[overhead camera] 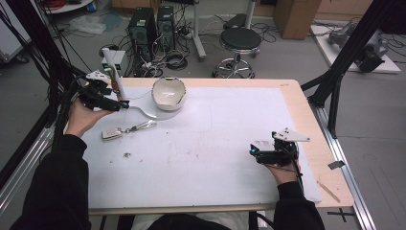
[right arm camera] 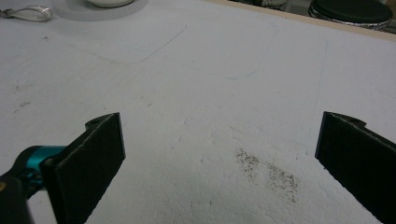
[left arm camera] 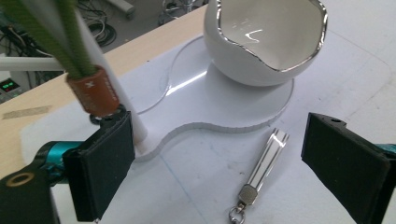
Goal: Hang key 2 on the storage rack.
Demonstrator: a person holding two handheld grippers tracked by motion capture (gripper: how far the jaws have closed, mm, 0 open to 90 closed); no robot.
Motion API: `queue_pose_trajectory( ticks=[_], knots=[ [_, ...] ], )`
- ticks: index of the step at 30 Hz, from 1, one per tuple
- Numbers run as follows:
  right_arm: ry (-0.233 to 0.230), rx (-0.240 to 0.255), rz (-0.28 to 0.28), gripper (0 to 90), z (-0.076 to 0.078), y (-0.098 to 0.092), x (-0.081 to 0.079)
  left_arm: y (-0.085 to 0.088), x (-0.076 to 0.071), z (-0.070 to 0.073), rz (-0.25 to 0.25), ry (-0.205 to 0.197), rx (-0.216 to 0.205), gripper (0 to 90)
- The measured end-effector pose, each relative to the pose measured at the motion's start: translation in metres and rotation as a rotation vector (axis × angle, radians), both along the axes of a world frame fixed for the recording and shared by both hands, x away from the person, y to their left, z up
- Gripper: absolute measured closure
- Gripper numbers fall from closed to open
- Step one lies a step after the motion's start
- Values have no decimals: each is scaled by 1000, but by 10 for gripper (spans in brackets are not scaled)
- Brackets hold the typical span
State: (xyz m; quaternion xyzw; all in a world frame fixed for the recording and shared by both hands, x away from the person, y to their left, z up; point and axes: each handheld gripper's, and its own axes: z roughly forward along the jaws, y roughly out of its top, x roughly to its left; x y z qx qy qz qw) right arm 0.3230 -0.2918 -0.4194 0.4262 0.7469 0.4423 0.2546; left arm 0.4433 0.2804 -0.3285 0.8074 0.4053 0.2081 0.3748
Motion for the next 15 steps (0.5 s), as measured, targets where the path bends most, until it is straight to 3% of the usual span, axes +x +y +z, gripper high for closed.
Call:
queue_pose_trajectory(
  ticks=[15],
  knots=[
    [5,-7,6,5,-1,0,0,-25,4,-14,-70,42,43,112]
  ],
)
